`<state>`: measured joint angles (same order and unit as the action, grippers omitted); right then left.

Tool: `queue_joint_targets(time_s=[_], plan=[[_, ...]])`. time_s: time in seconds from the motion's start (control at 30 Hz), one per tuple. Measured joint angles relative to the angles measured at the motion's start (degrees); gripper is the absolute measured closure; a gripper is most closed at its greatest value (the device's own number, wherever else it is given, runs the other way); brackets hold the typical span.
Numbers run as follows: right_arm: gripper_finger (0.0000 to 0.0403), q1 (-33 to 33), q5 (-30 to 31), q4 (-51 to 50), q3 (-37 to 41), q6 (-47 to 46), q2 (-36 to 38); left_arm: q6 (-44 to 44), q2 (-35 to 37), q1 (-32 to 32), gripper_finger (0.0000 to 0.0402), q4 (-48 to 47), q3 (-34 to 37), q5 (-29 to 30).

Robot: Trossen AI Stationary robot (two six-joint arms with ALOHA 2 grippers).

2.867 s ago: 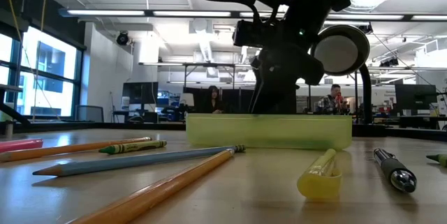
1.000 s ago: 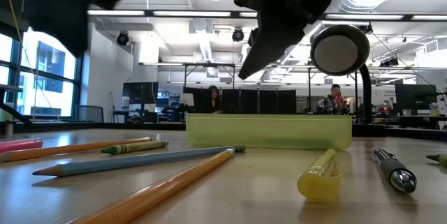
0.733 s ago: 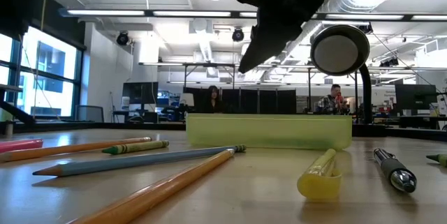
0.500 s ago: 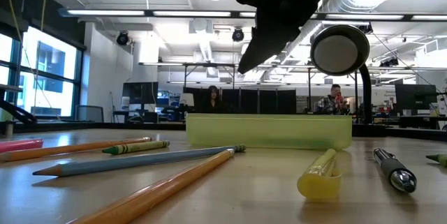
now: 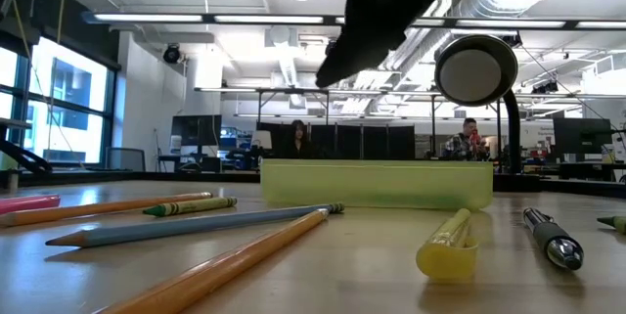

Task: Pick & place school supplies into a supply box
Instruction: Put the black pen into the yellow supply box

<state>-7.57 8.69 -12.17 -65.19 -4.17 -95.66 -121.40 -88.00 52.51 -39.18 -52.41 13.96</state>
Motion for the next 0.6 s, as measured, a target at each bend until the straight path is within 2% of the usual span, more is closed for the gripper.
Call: queue_joint_targets(time_s=[0.3,0.5,0.6], plan=[[0.0295,0.00,-0.02,1.97,0.02,0.77,0.00,-1.36,-3.92,0.00,0.0230,1.49,-0.08,0.32],[0.0295,0.00,-0.04,2.11,0.02,0.64,0.00,-2.62,-6.45,0.00,0.0230,0.52,-0.08,7.80],[0.0295,0.00,-0.04,2.11,0.01,0.60,0.00,-3.50,-8.21,-0.02,0.0230,0.24,-0.19,8.87]])
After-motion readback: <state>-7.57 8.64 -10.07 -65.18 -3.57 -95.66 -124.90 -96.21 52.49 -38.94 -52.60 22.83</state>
